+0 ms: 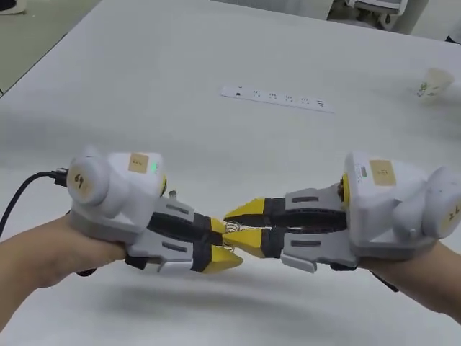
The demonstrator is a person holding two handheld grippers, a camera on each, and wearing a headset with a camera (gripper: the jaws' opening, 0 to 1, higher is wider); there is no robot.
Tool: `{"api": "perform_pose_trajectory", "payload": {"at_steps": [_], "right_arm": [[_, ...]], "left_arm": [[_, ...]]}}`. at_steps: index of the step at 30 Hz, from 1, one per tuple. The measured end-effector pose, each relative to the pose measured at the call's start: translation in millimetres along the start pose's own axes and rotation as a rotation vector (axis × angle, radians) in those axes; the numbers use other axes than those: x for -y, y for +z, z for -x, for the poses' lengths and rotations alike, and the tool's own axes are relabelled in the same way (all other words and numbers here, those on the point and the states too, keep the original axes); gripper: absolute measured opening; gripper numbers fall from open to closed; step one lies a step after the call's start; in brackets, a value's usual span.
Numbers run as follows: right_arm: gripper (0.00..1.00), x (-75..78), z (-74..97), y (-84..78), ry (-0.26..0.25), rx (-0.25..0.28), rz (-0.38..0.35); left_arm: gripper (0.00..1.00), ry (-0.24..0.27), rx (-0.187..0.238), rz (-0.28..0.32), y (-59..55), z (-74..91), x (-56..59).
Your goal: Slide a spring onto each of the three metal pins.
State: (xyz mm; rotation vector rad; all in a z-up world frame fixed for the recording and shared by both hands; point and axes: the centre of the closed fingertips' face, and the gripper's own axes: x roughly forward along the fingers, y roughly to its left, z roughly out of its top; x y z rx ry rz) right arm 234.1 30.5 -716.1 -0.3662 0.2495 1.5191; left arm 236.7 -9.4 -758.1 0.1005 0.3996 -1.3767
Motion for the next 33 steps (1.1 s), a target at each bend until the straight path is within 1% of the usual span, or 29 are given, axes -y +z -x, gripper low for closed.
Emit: {"api": "perform_pose_trajectory", "payload": {"at_steps": [3,4,9,13,16,25,33], "right_arm": [[0.07,1.2,0.0,1.7,-0.003,0.003,0.002],[0.07,2.1,0.2,2.1,-0.006,0.0,0.006],[0.07,3.3,0.1,1.2,-0.007,-0.007,0.008],[0.07,4.3,0.1,1.0,-0.011,-0.009,0.009],[0.07,5.3,0.5,0.5,-0.015,-0.01,0.009],[0.07,7.8,1.6,0.5,-0.023,-0.013,0.012],[0.07,9.3,1.3,-0.1,-0.027,-0.016,0.012]], "left_arm": [[0.1,0.007,-0.01,-0.001,-3.1,1.1,0.1],[0.12,0.011,-0.007,-0.002,-3.3,1.7,0.1],[0.14,0.022,0.001,0.003,-1.9,3.8,-1.7],[0.19,0.037,0.004,0.004,-1.3,5.8,-5.0],[0.19,0.044,0.007,0.005,-0.8,6.7,-6.4],[0.29,0.063,0.012,0.009,0.5,7.7,-9.1],[0.34,0.084,0.01,0.015,-1.2,15.8,-12.6]]}}
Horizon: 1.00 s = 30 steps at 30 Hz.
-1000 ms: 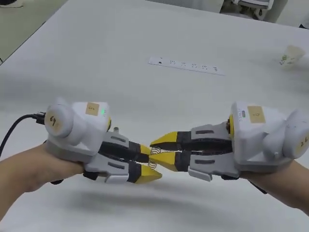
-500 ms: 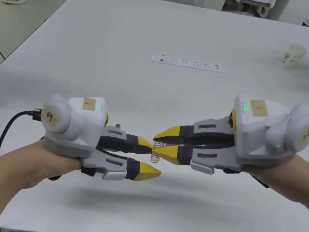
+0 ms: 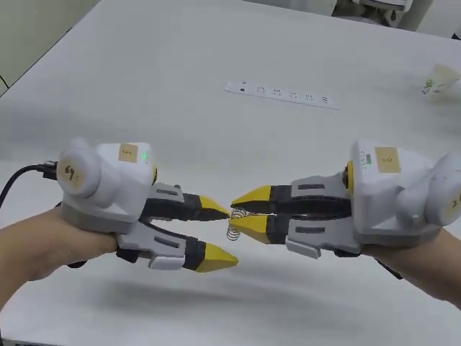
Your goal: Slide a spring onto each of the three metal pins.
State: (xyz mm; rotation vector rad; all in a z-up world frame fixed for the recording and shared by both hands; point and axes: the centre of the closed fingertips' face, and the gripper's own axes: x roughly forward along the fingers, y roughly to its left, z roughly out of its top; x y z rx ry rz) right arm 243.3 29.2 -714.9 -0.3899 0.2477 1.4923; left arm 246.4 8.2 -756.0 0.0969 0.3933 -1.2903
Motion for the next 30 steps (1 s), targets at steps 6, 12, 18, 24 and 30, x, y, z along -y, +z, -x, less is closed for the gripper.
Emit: {"api": "perform_pose_trajectory", "payload": {"at_steps": [6,12,18,24,30], "right_arm": [[0.07,2.3,0.2,-0.3,-0.004,-0.004,0.002],[0.07,4.5,1.1,-0.9,-0.011,-0.009,0.007],[0.07,6.3,2.2,-1.7,-0.019,-0.013,0.009],[0.07,7.6,3.1,-2.2,-0.027,-0.014,0.011],[0.07,7.5,1.9,-3.8,-0.03,-0.017,0.014]], "left_arm": [[0.4,0.023,0.003,0.004,0.0,6.8,-4.0],[0.44,0.052,0.007,0.005,0.5,14.9,-9.2],[0.48,0.066,0.004,0.008,-0.9,18.1,-10.7],[0.58,0.103,0.013,0.017,-0.1,24.7,-15.9],[0.64,0.137,0.022,0.02,0.7,34.2,-20.3]]}}
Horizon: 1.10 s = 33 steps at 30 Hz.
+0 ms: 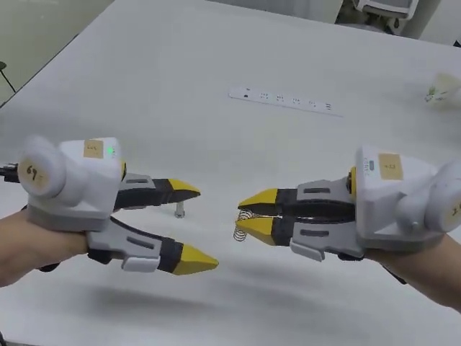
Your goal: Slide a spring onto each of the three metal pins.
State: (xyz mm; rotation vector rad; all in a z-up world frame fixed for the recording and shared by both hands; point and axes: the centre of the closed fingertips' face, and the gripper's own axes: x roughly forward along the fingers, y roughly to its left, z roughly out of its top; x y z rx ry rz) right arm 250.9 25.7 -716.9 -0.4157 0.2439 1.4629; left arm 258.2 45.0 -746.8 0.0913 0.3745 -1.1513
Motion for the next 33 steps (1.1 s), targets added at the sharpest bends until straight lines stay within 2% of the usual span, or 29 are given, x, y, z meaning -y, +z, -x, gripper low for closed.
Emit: {"api": "perform_pose_trajectory", "payload": {"at_steps": [4,9,16,24,33], "right_arm": [[0.07,0.6,-0.6,0.6,-0.004,0.0,0.001],[0.07,1.3,-1.7,0.5,-0.007,0.001,0.0],[0.07,0.0,-4.4,-1.0,-0.004,-0.005,0.004],[0.07,3.6,-4.9,-0.7,-0.014,-0.004,0.004],[0.07,6.1,-9.1,-2.2,-0.02,-0.012,0.008]], "left_arm": [[0.67,0.025,-0.001,0.009,-2.6,7.3,-4.4],[0.75,0.061,-0.009,0.02,-7.8,17.5,-12.2],[0.88,0.125,0.001,0.049,-12.8,30.6,-25.8],[0.98,0.165,0.001,0.073,-19.4,40.5,-33.1],[0.98,0.185,0.006,0.086,-22.4,45.1,-35.8]]}}
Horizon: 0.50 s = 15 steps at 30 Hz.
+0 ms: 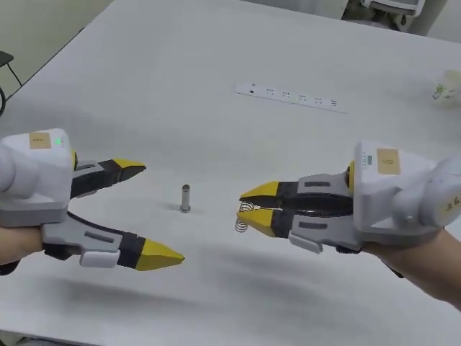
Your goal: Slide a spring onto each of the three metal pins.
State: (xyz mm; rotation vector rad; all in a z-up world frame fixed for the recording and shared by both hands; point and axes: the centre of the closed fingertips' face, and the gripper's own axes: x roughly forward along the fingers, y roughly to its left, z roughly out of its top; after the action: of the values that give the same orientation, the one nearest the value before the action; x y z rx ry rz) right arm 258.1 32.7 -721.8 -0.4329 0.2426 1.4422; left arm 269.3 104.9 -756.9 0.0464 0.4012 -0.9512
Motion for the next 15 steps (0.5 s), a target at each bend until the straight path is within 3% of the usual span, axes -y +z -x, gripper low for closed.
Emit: {"api": "perform_pose_trajectory", "payload": {"at_steps": [15], "right_arm": [[0.07,16.1,-21.3,4.1,-0.006,-0.008,0.013]], "left_arm": [[0.98,0.02,0.014,0.009,0.0,1.8,-3.7]]}}
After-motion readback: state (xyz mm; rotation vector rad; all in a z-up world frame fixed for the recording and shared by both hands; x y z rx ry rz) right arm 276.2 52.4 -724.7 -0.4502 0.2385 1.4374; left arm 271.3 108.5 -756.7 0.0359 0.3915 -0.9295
